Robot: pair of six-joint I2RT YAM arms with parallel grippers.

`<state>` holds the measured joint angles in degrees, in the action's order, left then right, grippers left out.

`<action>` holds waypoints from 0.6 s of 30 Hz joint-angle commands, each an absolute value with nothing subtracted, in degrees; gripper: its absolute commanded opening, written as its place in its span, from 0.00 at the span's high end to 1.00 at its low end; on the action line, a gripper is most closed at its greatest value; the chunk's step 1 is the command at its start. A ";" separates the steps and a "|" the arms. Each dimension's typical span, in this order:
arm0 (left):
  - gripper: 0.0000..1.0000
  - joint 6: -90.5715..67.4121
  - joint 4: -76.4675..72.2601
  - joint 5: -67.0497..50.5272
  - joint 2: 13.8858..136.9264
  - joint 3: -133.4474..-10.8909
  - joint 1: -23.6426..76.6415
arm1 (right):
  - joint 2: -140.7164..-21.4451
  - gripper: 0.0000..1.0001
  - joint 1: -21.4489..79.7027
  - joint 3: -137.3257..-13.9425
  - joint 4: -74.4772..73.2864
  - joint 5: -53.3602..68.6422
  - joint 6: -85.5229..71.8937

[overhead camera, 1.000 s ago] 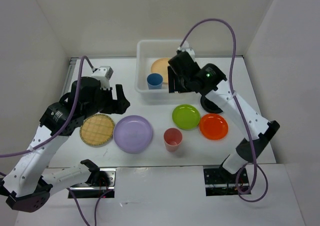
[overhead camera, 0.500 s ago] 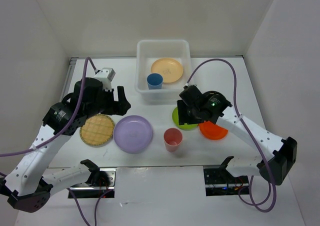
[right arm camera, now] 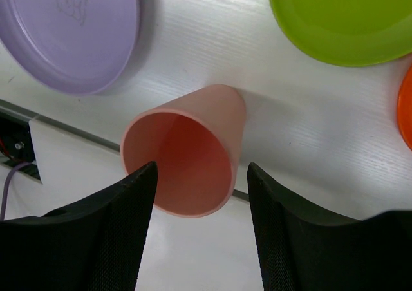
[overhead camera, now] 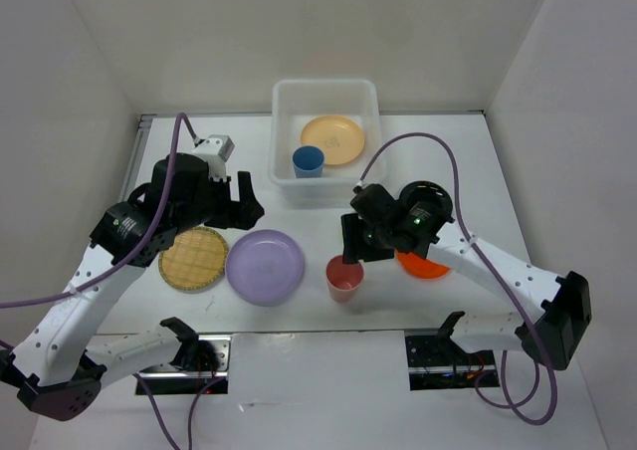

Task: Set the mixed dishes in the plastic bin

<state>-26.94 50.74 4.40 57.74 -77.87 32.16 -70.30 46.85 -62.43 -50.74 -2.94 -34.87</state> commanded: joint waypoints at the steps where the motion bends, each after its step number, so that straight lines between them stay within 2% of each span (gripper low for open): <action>1: 0.11 -26.19 48.69 3.52 57.57 -77.61 31.90 | -70.75 0.37 48.60 -61.96 -48.16 -2.81 -36.38; 11: 0.11 -26.19 48.69 3.52 57.04 -77.61 31.90 | -77.69 0.47 54.66 -60.91 -50.10 -8.70 -39.55; 18: 0.11 -26.19 48.69 4.04 56.51 -77.61 31.90 | -78.84 0.48 55.20 -61.60 -49.57 -8.70 -40.08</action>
